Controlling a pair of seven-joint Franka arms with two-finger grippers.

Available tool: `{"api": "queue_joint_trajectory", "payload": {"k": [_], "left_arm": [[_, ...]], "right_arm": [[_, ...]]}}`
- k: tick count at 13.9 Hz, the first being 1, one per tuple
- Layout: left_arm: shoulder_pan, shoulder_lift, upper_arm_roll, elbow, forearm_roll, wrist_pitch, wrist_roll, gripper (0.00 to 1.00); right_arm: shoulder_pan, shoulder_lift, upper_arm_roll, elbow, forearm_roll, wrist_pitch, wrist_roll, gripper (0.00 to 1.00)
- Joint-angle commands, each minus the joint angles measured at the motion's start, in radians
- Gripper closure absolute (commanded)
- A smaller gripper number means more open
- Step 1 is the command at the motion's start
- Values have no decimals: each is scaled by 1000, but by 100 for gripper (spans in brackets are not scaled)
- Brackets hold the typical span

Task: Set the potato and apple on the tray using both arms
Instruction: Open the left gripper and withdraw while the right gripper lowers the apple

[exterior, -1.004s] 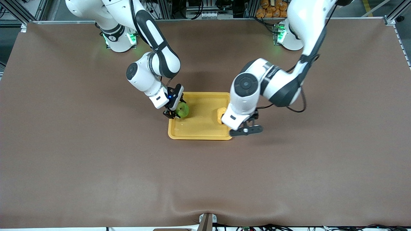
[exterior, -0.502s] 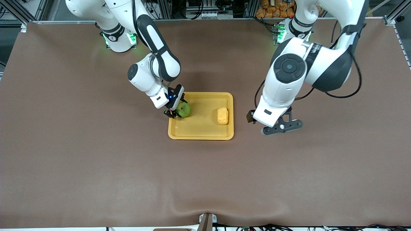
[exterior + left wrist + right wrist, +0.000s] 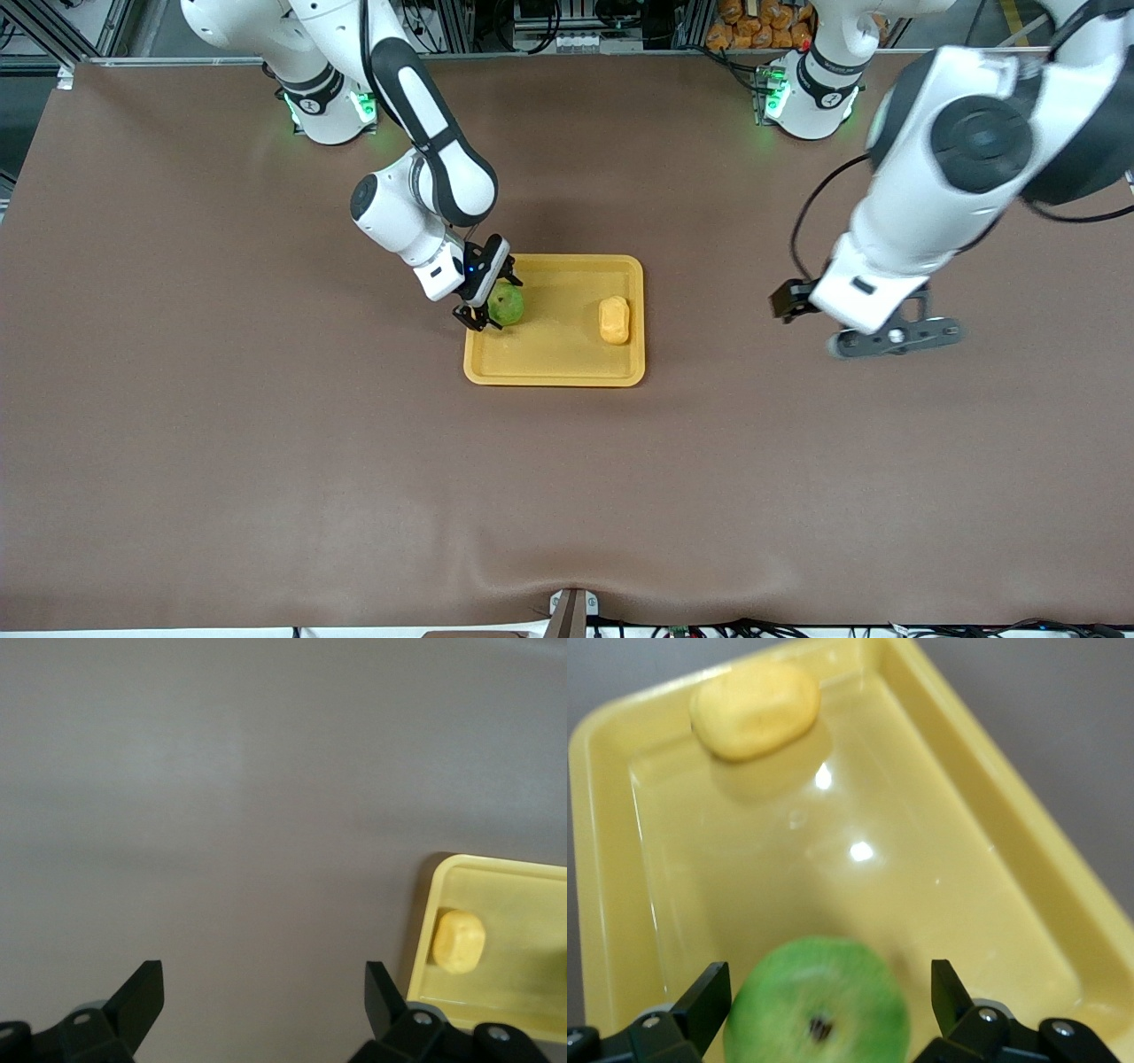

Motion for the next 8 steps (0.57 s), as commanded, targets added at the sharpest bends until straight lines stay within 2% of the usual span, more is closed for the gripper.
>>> {"api": "queue_joint_trajectory", "payload": {"k": [1,4,8], "left_arm": [[63,-60,-11,-12,-39,-44,63,0],[124,-113,-11,-12,-49,-87,148,0],[163,-155,-5,-15,-66,-146,162,0]], "right_arm": [[-1,-81,-3,-40,64,35,-66,0],[-1,-132,-6,-65,64,39,6,0],[-33,-188,-7,-88,63,39,67,0]]}}
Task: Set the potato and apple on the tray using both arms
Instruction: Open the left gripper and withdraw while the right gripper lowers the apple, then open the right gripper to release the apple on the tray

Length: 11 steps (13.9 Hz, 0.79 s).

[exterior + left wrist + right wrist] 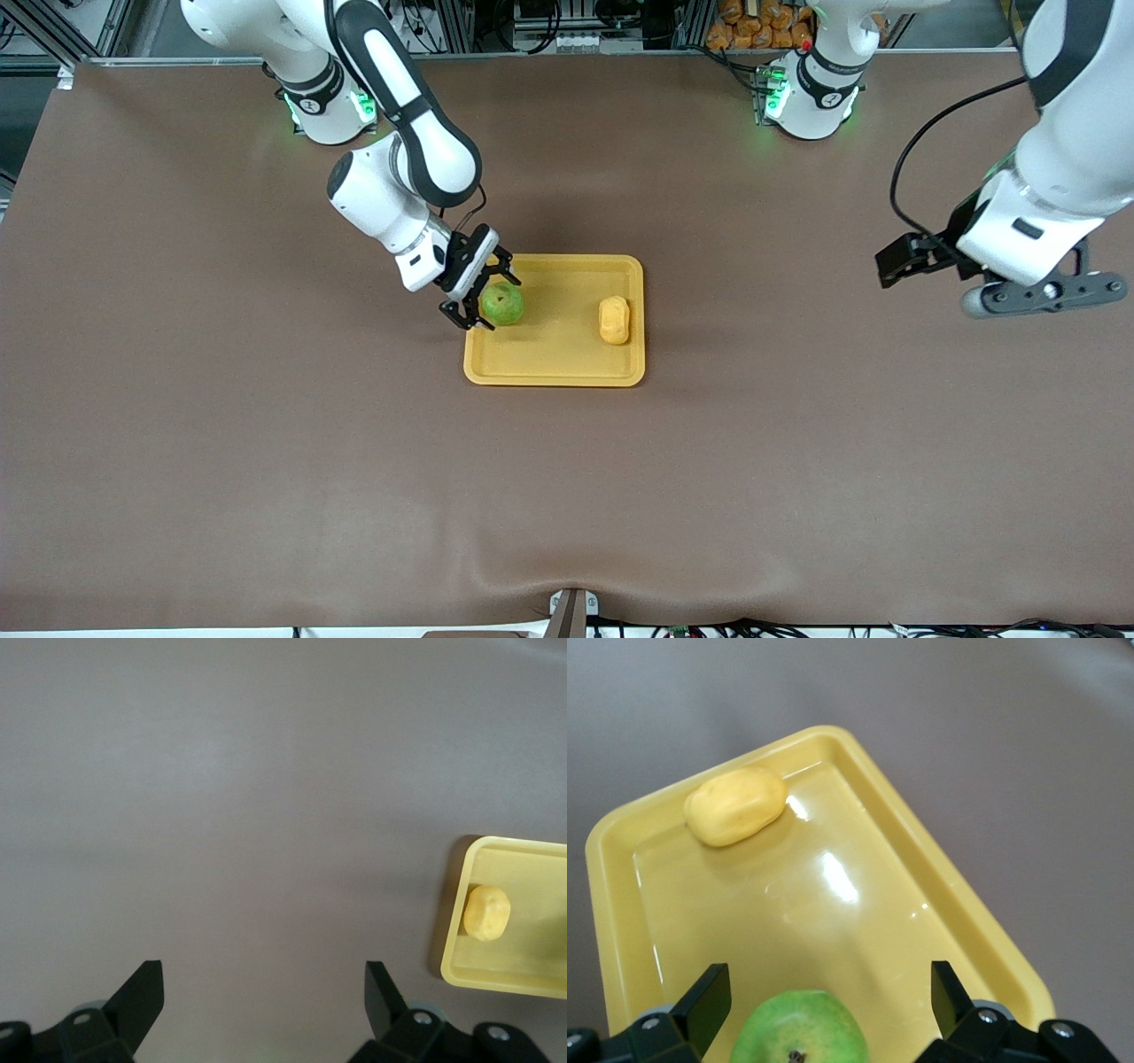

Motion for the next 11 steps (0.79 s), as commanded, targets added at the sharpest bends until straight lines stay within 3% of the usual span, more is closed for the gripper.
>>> {"api": "queue_joint_trajectory", "payload": {"k": [1,6,11], "left_arm": [[26,-52,-4,-19,-17,-52,35,0],[70,-89,-3,-24,-15,-92,190,0],[101,-150,-3,-74,-15,-97,208,0]], "right_arm": [[-24,-85,9,-69,50,9,22,0],[-42,-153,9,-81,50,0,305,0],[-181,-187,7,-78,49,-50,382,0]]}}
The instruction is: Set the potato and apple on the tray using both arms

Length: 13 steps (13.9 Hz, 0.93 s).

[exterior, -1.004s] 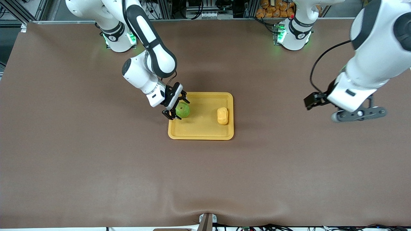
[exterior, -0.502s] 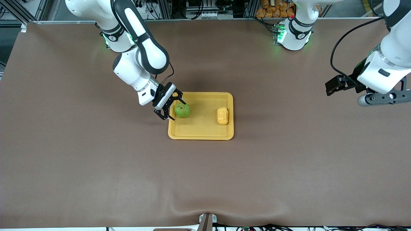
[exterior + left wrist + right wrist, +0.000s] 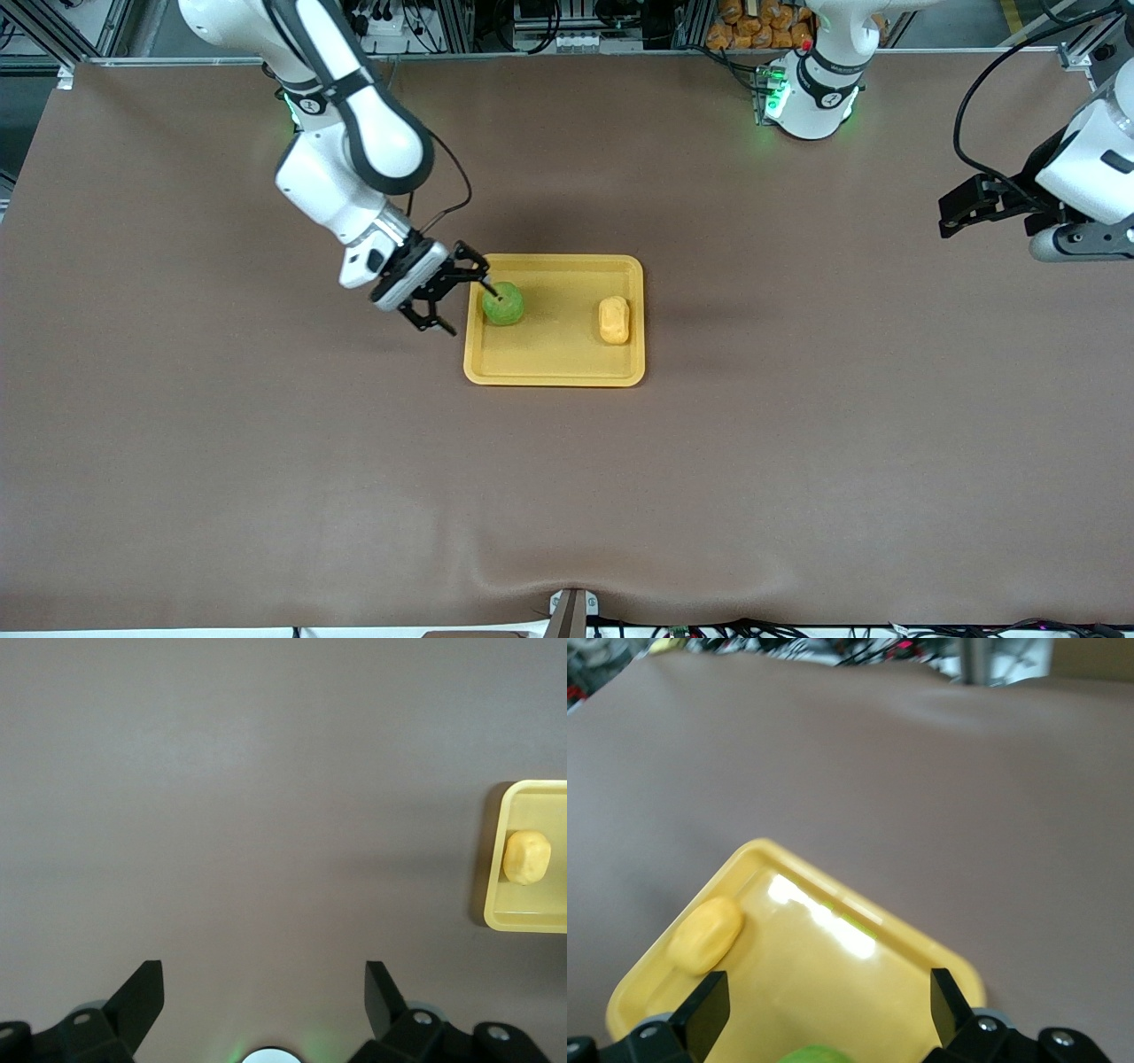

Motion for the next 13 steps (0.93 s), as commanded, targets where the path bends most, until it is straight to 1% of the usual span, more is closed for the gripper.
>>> {"api": "queue_joint_trajectory", "payload": {"k": [1,2,3,4,6,7,8,9,10,11,13], "left_arm": [[27,-66,-7,-62,-14,-2,20,0],[28,-83,-6,-77,-16,-2,20,0],[15,-101,-1,-100,-16,4,21,0],[2,-112,7,-105,-16,7,23,0],[-104,-138,115,-131,-16,7,23,0],[-132,-158,144,-156,-16,7,21,0],[-135,-174,146,-172,-16,7,21,0],[-141,-193,146,-189,-16,7,14,0],[-143,-197,146,-191,-14,7,7,0],[-141,-192,143,-188,-8,6,9,0],[-134,-191,143,-183,-10,6,20,0]], "right_arm": [[-127,-55,11,-43,22,-107,-4,0],[-185,-52,13,-40,1,-184,-4,0],[-238,-52,13,-40,-58,-238,-5,0],[-288,-52,13,-38,-144,-278,-4,0],[-396,-47,10,0,-342,-393,13,0],[-446,-50,10,29,-451,-446,57,0],[-476,-55,4,64,-557,-506,129,0],[-499,-66,-12,115,-681,-583,222,0],[-529,-78,-13,170,-796,-664,322,0],[-560,-95,-10,217,-894,-730,408,0],[-609,-127,-3,288,-1049,-857,543,0]]}}
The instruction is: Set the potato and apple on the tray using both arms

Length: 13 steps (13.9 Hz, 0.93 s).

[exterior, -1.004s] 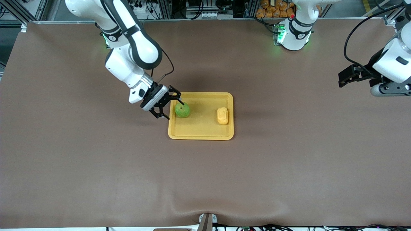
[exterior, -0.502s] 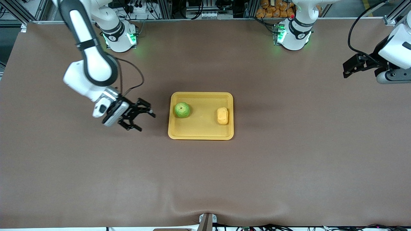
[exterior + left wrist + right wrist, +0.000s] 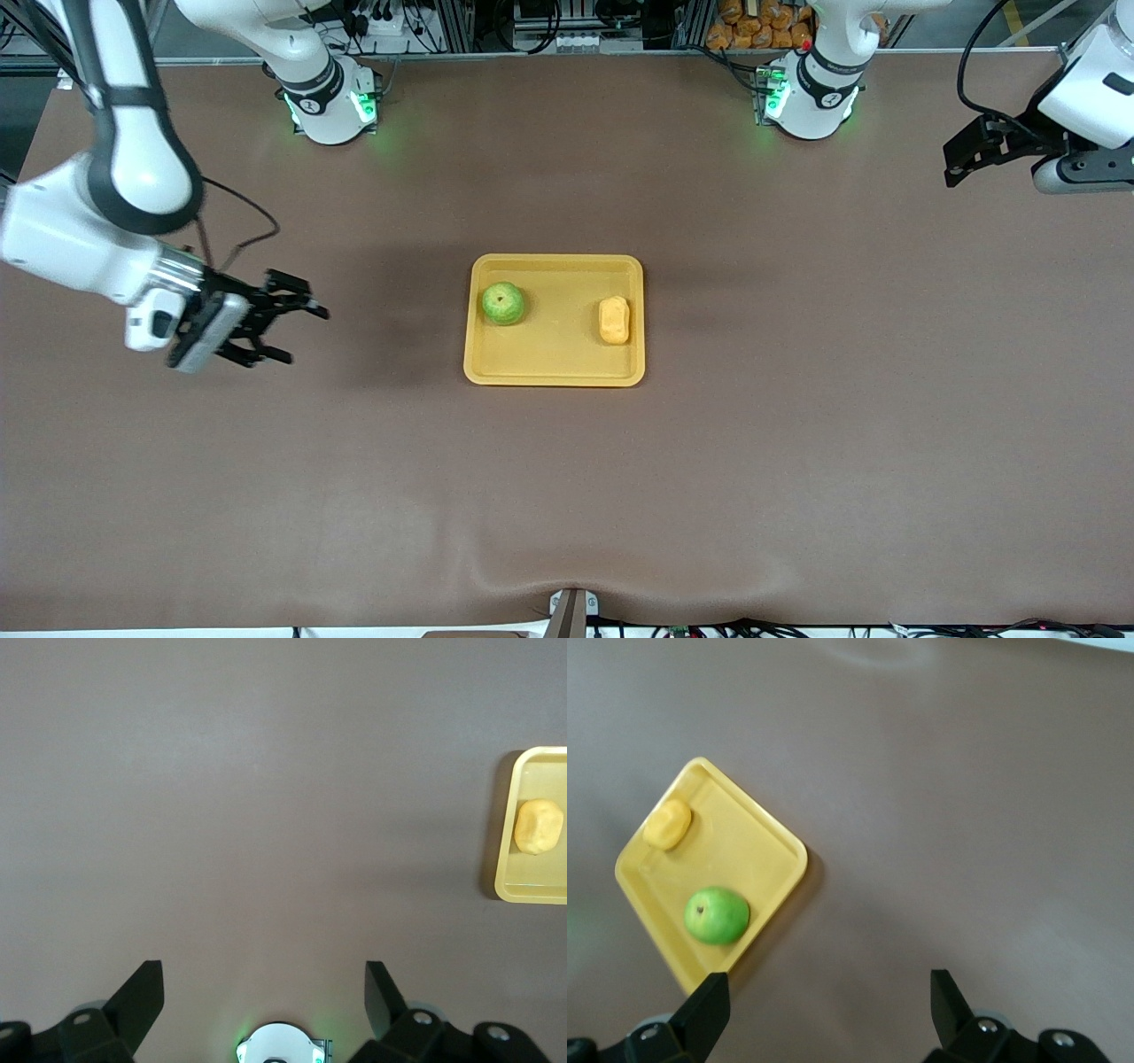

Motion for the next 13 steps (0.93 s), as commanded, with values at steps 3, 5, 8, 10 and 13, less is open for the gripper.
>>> {"api": "queue_joint_trajectory", "payload": {"k": [3,5,8,10,13], "left_arm": [[4,-21,13,-19,-12,7,19,0],[8,-20,16,-17,-12,7,23,0],[19,-21,14,-18,-22,7,23,0],[20,-20,16,-20,-61,5,23,0],[20,-21,16,-22,-64,-2,22,0]], "right_arm": [[-140,-82,65,115,-258,-250,237,0],[-185,-127,107,116,-347,-281,337,0],[-187,-141,113,168,-467,-353,527,0],[-190,-141,127,216,-530,-416,654,0],[-210,-164,133,222,-535,-445,762,0]]}}
